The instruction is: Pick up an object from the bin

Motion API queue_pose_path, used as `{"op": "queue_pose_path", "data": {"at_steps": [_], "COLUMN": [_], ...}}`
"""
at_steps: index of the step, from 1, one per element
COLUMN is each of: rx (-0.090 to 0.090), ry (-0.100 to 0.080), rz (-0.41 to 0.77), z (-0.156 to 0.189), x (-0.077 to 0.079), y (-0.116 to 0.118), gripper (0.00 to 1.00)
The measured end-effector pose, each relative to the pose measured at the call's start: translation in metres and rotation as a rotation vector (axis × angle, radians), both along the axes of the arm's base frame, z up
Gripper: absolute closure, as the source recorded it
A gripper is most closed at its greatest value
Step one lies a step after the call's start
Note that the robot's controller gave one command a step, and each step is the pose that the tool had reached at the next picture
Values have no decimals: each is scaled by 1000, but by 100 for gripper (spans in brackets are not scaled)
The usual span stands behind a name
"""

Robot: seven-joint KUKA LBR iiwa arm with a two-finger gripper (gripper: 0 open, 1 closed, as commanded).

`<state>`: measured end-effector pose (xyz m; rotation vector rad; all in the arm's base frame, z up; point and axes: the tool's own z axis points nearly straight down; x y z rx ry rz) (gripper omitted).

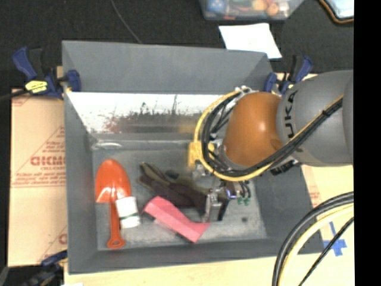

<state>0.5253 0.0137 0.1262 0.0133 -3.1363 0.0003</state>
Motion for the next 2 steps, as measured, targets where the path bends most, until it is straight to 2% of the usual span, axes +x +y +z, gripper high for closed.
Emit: {"op": "queue_pose_path", "data": {"at_steps": [1, 2], "rx": [0, 1], "ry": [-8, -8], "rz": [0, -208], "z": [4, -57], "x": [2, 12], "y": [0, -2], "gripper": [0, 0]}}
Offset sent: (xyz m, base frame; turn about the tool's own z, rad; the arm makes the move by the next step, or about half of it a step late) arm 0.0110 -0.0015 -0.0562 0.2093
